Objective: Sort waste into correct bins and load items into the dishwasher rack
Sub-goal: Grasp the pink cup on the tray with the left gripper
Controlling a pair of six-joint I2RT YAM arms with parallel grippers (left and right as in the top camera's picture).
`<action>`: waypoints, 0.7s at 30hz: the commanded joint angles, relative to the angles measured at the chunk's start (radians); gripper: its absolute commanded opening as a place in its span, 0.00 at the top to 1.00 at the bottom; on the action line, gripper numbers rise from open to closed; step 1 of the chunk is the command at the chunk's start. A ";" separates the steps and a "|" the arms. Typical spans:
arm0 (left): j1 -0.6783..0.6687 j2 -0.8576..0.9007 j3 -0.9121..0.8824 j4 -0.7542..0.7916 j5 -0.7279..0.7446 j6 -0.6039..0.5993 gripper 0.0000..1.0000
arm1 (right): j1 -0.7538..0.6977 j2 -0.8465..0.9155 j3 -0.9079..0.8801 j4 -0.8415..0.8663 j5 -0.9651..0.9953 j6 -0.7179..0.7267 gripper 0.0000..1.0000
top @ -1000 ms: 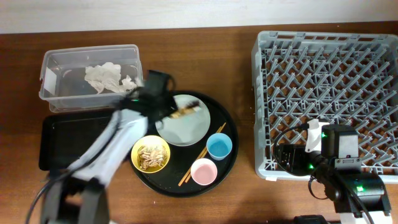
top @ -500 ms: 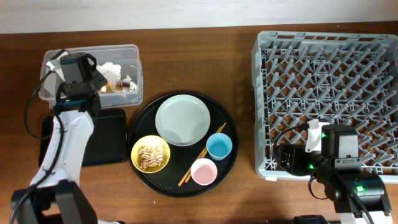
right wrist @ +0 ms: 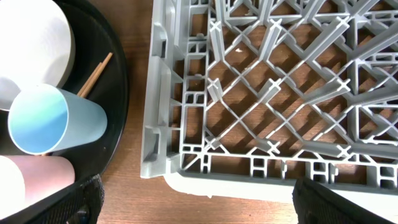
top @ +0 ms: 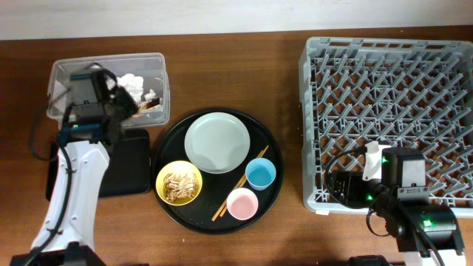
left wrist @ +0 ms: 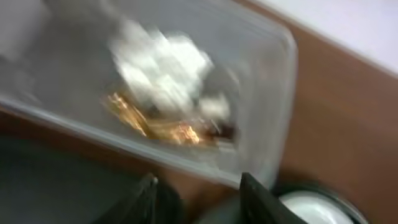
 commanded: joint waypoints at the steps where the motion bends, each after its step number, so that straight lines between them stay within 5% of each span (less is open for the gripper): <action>1: -0.103 -0.005 0.000 -0.161 0.148 0.019 0.51 | 0.006 0.003 0.019 0.000 0.002 0.007 0.02; 5: -0.222 -0.005 0.000 -0.303 0.148 0.023 0.42 | 0.006 0.003 0.019 0.005 0.002 0.007 0.02; 16: -0.563 -0.003 -0.001 -0.520 0.148 0.072 0.42 | 0.006 0.003 0.019 0.004 0.002 0.007 0.02; 21: -0.706 0.011 -0.060 -0.504 0.148 0.068 0.42 | 0.006 0.003 0.019 0.000 0.002 0.007 0.02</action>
